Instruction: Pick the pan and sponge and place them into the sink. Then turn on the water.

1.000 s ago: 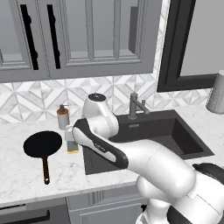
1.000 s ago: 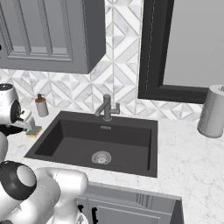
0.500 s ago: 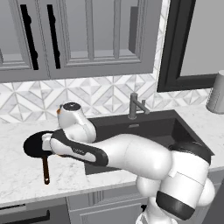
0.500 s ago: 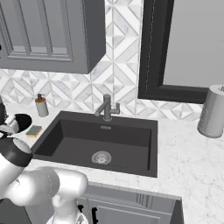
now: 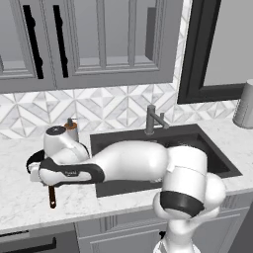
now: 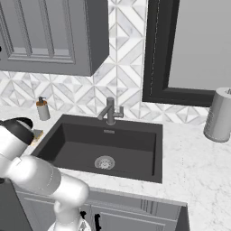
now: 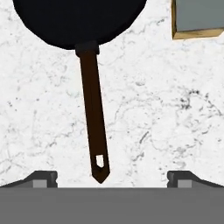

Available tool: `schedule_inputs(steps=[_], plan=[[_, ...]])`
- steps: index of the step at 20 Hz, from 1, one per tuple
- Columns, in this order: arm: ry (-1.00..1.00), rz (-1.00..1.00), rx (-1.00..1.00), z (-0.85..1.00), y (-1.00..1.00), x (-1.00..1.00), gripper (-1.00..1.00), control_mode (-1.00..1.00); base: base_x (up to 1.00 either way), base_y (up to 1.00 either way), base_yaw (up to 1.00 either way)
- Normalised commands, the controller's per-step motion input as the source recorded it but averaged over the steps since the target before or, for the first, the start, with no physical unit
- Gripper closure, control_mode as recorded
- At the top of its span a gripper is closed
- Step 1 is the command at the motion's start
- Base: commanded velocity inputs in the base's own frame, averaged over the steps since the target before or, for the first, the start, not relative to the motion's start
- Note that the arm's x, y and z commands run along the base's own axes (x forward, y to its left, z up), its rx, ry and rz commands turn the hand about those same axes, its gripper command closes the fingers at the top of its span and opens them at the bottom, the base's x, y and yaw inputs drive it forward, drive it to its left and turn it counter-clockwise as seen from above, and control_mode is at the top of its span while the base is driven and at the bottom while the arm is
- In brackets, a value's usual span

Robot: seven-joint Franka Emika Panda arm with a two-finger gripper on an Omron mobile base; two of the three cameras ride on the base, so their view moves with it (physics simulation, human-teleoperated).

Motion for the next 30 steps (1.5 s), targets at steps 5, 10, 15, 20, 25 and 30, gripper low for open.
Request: schedule_inputs(steps=[5, 10, 15, 20, 25, 30], plan=[[0.05, 0.0, -0.11, -0.4, 0.39, 0.0, -1.0, -1.0, 0.0, 0.0, 0.0], [0.0, 0.0, -0.07, -0.41, 0.03, 0.04, -1.0, -1.0, 0.0, 0.0, 0.0], [0.0, 0.0, -0.03, -0.31, 0.0, 0.28, -1.0, -1.0, 0.0, 0.0, 0.0], [0.0, 0.0, 0.0, -0.52, 0.0, 0.06, -1.0, -1.0, 0.0, 0.0, 0.0], [0.0, 0.0, 0.0, -0.58, 0.0, 0.0, -1.0, -1.0, 0.0, 0.0, 0.0], [0.0, 0.0, 0.0, -0.48, 0.0, 0.0, 1.0, -1.0, 0.0, 0.0, 0.0]])
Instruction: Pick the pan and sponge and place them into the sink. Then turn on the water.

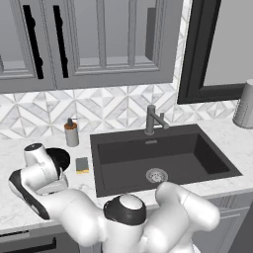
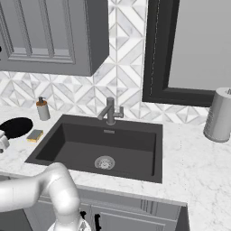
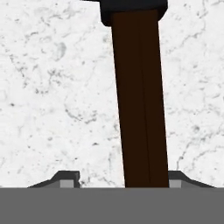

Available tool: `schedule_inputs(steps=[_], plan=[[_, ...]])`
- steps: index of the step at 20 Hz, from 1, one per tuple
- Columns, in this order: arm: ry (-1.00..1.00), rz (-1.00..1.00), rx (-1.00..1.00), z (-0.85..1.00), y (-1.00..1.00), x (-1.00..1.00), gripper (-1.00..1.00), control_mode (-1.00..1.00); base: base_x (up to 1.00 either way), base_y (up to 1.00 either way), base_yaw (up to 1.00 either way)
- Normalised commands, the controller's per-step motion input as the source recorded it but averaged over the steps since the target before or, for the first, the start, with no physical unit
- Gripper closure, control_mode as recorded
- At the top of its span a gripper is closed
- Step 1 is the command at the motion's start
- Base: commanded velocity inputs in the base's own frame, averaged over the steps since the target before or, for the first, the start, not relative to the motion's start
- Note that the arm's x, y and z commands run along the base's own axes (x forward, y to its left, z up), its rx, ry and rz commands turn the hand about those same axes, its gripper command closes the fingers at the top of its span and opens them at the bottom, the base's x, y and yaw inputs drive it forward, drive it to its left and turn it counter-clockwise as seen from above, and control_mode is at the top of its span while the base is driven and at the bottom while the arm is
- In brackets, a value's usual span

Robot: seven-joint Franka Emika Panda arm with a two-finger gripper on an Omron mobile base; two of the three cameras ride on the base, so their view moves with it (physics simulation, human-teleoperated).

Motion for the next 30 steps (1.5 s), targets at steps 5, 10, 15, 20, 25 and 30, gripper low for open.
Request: schedule_inputs(steps=[5, 10, 15, 20, 25, 30], plan=[[0.0, 0.0, 0.0, -0.39, 0.0, 0.0, 1.0, -1.0, 0.0, 0.0, 0.0], [-0.06, -0.05, 0.0, -0.38, 0.0, 0.12, 1.0, -1.0, 0.0, 0.0, 0.0], [-0.19, -0.05, 0.0, 0.15, 0.0, 0.06, 1.0, -1.0, 0.0, 0.0, 0.0], [-0.37, -0.08, 0.07, 0.99, -0.02, -0.17, 1.0, -1.0, 0.0, 0.0, 0.0], [-0.38, -0.23, 0.1, 1.0, -0.22, -0.46, 1.0, -1.0, 0.0, 0.0, 0.0], [-0.38, -0.29, 0.15, 1.0, -0.41, -0.61, 1.0, -1.0, 0.0, 0.0, 0.0]])
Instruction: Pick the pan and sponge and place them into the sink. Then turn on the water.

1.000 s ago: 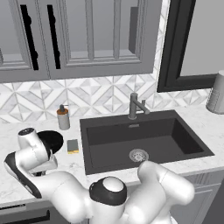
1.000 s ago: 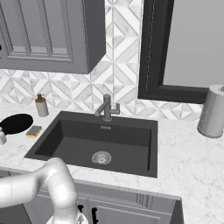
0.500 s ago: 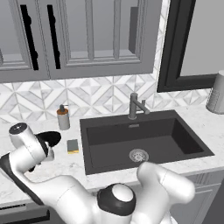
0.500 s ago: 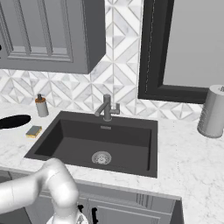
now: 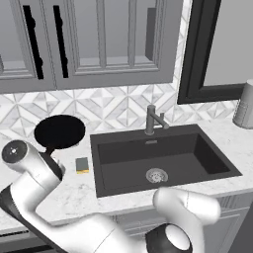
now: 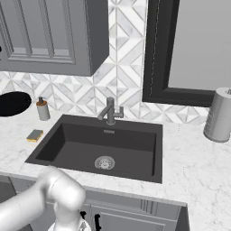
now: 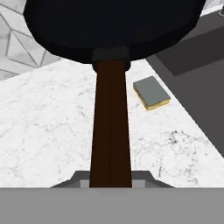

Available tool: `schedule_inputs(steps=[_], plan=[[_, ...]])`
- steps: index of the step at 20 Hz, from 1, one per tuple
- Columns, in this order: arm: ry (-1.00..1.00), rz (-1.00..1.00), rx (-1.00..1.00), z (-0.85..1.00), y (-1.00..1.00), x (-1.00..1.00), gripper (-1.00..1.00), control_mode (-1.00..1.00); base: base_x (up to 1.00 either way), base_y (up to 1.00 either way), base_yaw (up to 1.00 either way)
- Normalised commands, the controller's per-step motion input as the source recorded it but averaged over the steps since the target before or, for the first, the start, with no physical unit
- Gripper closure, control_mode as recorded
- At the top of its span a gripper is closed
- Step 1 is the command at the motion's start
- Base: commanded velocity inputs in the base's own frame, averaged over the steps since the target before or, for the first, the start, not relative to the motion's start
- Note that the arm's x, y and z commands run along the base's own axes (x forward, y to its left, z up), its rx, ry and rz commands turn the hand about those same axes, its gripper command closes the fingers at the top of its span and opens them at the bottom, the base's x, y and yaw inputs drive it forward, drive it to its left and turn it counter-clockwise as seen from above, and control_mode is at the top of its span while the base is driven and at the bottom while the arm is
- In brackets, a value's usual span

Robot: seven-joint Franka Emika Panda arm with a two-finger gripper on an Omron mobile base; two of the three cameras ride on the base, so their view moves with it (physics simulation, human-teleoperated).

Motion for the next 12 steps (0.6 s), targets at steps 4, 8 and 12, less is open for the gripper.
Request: schedule_inputs(steps=[4, 8, 12], plan=[[-0.16, -0.34, 0.24, 0.98, -0.74, -0.5, 1.0, -1.0, 0.0, 0.0, 0.0], [0.0, -0.34, 0.31, 0.73, -0.97, -0.25, 1.0, -1.0, 0.0, 0.0, 0.0], [0.2, -0.38, 0.23, 0.18, -1.0, -0.03, 1.0, -1.0, 0.0, 0.0, 0.0]])
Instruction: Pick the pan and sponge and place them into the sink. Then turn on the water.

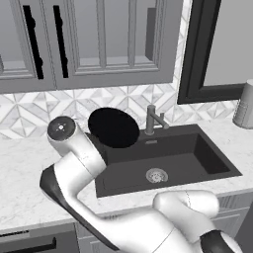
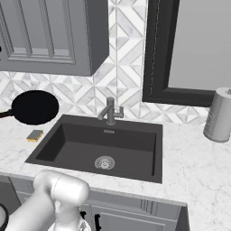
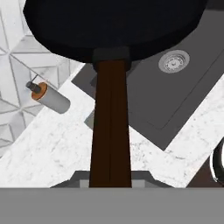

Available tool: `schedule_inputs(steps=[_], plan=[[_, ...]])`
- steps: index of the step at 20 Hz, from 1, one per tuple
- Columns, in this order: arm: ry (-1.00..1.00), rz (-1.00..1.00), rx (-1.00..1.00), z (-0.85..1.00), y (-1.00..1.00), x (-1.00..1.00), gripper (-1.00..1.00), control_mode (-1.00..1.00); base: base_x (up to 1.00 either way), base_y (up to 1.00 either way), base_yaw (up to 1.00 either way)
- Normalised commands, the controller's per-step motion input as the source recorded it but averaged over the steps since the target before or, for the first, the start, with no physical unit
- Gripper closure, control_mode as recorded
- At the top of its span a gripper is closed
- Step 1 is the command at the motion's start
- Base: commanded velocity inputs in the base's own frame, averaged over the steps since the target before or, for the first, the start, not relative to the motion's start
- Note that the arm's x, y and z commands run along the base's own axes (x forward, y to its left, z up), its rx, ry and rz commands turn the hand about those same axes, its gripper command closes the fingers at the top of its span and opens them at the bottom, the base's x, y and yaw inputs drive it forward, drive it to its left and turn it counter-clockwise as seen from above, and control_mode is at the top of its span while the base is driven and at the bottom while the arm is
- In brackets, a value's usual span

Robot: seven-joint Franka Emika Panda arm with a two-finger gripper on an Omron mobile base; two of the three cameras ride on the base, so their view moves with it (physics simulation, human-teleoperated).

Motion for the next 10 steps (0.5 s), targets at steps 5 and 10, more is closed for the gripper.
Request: schedule_inputs(steps=[5, 10], plan=[[0.27, -0.4, 0.09, 0.0, -0.96, 0.0, 1.0, -1.0, 0.0, 0.0, 0.0], [0.29, -0.4, 0.0, -0.06, -0.78, 0.21, 1.0, -1.0, 0.0, 0.0, 0.0]])
